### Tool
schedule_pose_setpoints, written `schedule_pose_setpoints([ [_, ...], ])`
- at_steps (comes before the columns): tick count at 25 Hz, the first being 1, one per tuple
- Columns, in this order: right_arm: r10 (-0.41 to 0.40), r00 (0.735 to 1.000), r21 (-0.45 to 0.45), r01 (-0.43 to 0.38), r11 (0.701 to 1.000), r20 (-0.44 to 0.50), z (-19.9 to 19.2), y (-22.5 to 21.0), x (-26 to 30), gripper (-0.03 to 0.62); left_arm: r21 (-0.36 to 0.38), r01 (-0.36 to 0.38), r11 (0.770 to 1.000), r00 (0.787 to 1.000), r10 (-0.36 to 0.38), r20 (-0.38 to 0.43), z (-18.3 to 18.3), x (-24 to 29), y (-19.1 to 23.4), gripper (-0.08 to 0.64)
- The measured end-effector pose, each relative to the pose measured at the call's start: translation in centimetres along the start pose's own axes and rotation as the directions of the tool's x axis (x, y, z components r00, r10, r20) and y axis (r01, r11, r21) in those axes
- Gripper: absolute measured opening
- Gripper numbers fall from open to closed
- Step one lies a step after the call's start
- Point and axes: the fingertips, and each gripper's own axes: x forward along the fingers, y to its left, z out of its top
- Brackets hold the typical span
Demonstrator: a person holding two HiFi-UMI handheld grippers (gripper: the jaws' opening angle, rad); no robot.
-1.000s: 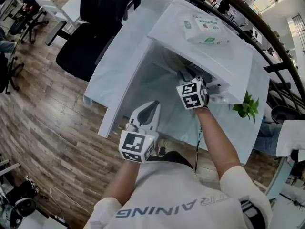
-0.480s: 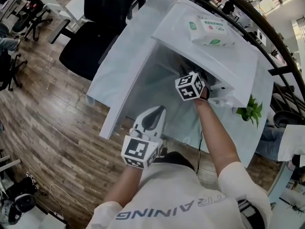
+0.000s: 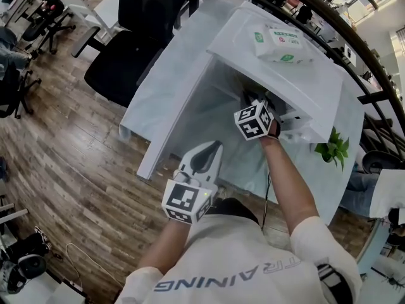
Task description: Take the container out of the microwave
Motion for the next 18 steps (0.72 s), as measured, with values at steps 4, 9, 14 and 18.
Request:
schedule_pose_setpoints([
  [4,0.043,0.998,-0.007,-0.043,0.999,0.039,0.8,1.5,-2.9,0.037,0.015,-0.028,1.000,0.999,0.027,0.023,0.4,-0.9,-0.2,0.043],
  [9,0.100,0.992,-0.014,-0.099,0.995,0.078,0.3,3.7,-8.5,0.037,0.032,-0.042,0.999,0.998,0.040,0.047,0.4,-1.9,-2.0,0.043],
  [14,0.152,0.980,-0.039,-0.148,0.988,0.128,-0.1,6.1,-15.5,0.037,0.059,-0.058,0.997,0.995,0.053,0.079,1.1,-3.5,-4.0,0.043],
  [18,0.177,0.971,-0.047,-0.172,0.984,0.160,-1.8,6.7,-21.2,0.037,0.078,-0.064,0.995,0.993,0.056,0.105,1.5,-4.0,-6.2,0.043],
])
